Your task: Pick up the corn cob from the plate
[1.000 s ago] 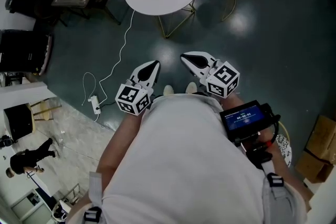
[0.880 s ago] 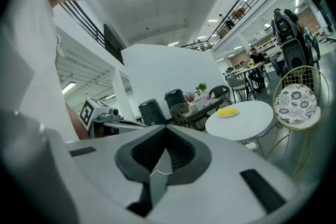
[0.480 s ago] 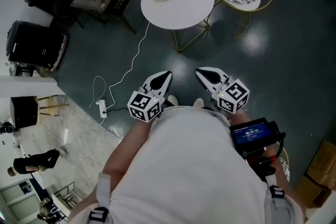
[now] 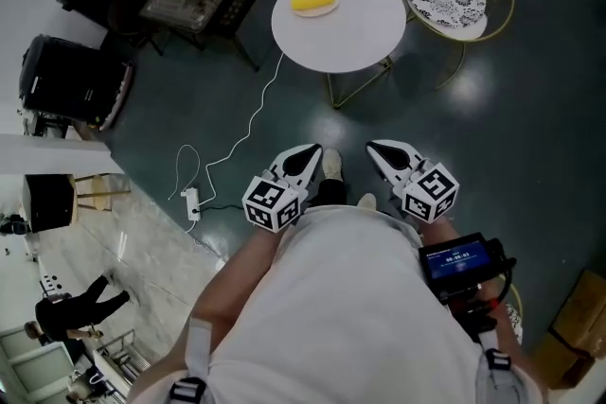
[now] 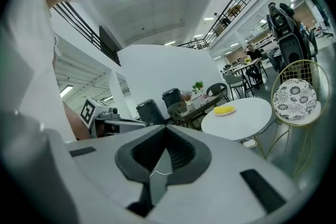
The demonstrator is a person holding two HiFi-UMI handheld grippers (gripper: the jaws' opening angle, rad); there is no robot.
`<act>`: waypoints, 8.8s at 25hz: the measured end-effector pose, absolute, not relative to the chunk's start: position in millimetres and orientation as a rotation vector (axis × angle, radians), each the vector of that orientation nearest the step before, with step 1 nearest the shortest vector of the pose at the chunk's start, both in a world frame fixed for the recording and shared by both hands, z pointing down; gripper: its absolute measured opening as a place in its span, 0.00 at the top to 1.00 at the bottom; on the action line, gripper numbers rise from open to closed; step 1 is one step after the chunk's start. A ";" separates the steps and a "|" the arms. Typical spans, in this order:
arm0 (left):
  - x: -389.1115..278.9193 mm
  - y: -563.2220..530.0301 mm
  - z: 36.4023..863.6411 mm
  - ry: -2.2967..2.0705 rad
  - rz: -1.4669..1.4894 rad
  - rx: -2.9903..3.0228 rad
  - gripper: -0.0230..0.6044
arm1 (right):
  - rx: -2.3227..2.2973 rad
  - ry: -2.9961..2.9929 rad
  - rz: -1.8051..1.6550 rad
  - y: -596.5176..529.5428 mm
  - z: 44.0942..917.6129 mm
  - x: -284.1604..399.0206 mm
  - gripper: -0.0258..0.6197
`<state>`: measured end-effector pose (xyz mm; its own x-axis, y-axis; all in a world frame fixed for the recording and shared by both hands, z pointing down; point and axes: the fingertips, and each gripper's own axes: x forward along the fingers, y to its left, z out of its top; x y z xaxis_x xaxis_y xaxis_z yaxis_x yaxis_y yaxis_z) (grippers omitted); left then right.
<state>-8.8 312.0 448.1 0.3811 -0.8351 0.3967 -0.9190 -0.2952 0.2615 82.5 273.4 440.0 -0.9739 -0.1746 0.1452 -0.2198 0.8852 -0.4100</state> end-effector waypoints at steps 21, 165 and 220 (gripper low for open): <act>-98.1 185.6 440.4 -1.339 0.217 2.332 0.95 | 0.585 -2.858 0.647 160.7 435.6 2.8 0.95; -208.9 -69.9 651.4 -0.821 1.413 2.002 0.61 | 0.690 -2.684 0.957 -99.5 551.1 -31.2 0.95; -132.6 -82.7 702.0 -0.639 1.502 1.956 0.55 | 0.854 -2.580 1.107 -97.9 571.7 -2.8 0.95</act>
<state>-132.6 -82.7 702.0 0.2494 -0.0220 0.9681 -0.6825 -0.7132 0.1596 -2.8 -97.9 571.7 -0.8112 -0.4287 0.3978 -0.5837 0.5511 -0.5964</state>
